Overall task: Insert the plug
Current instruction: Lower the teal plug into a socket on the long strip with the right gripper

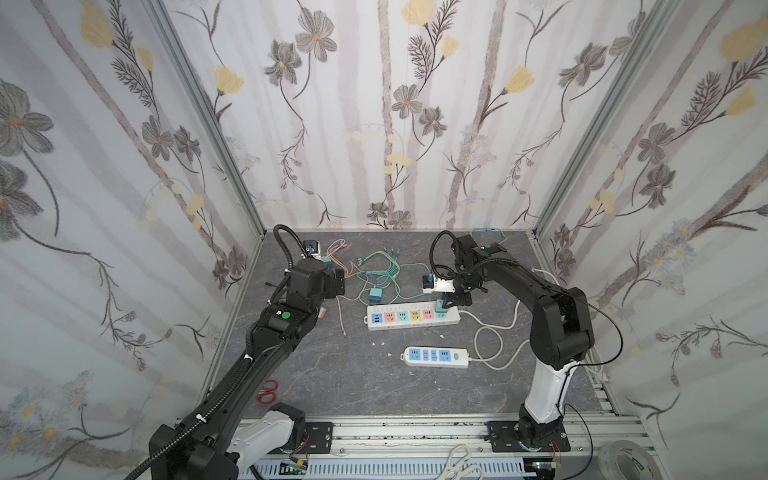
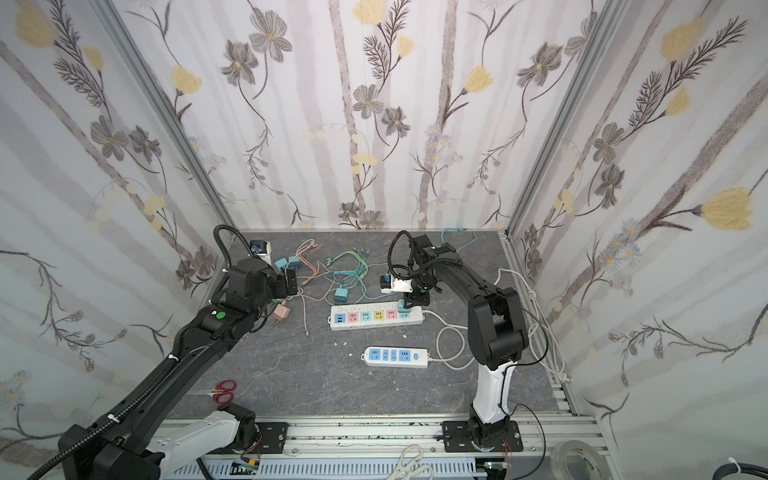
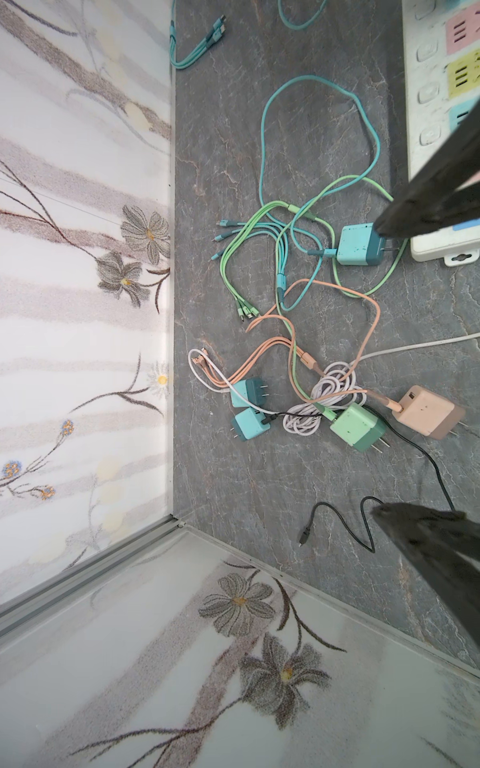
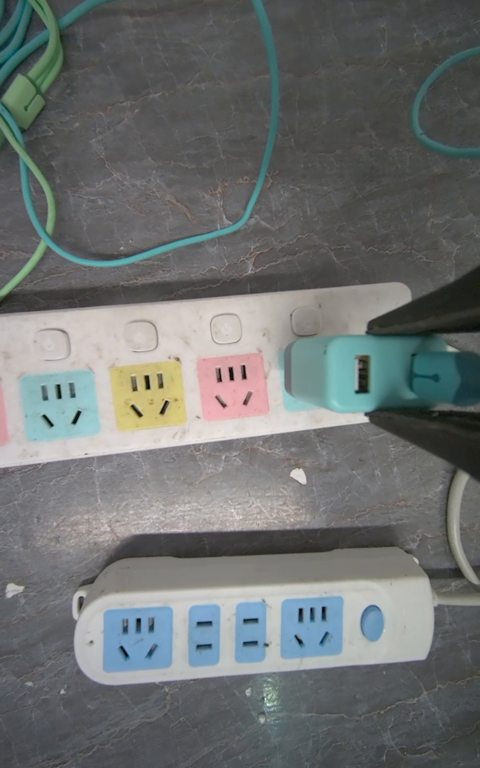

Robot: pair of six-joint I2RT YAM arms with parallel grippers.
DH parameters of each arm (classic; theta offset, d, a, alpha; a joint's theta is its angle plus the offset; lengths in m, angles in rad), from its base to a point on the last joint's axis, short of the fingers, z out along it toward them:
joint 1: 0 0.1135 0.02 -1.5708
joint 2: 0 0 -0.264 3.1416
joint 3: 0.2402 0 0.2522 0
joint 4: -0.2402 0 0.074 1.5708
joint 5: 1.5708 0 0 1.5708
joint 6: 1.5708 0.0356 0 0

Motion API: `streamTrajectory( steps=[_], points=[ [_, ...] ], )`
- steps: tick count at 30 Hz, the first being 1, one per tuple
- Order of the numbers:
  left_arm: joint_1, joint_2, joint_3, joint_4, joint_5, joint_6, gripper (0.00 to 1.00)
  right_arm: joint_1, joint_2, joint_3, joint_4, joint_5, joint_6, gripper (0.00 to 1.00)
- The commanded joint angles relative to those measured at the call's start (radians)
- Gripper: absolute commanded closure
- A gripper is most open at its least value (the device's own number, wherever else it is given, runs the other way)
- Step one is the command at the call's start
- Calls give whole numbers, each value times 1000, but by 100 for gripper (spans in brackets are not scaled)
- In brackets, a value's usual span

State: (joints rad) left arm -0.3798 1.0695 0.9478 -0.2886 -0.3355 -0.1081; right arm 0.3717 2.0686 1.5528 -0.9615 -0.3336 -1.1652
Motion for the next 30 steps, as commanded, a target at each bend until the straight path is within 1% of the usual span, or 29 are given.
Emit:
streamTrajectory(
  steps=[1, 9, 13, 16, 18, 21, 23, 25, 27, 29, 30],
  points=[
    [1, -2, -4, 29, 1, 5, 0, 5, 18, 8, 12, 6, -22, 100],
    [1, 0, -11, 38, 16, 8, 0, 6, 79, 6, 12, 26, -31, 100],
    [1, 1, -9, 33, 16, 11, 0, 6, 122, -9, 25, 109, -42, 100],
    [1, 1, -9, 27, 26, 20, 0, 19, 86, -32, 42, 102, -31, 100],
    [1, 3, -11, 25, 51, 27, 0, 29, 59, -37, 26, 108, -10, 100],
    [1, 15, -12, 24, 78, 12, 0, 37, 41, -33, -7, 130, 73, 100],
    [1, 32, -9, 26, 96, 3, 0, 37, 33, -33, -36, 123, 130, 92],
    [0, 51, 5, 17, 106, -4, 0, 37, 26, -38, -62, 102, 157, 88],
    [1, 70, 22, 5, 113, -9, 0, 37, 15, -45, -73, 81, 169, 82],
    [1, 90, 41, -12, 122, -14, 0, 38, 3, -51, -58, 74, 178, 73],
    [1, 98, 48, -17, 121, -19, 0, 37, -4, -55, -43, 77, 181, 67]
  ],
)
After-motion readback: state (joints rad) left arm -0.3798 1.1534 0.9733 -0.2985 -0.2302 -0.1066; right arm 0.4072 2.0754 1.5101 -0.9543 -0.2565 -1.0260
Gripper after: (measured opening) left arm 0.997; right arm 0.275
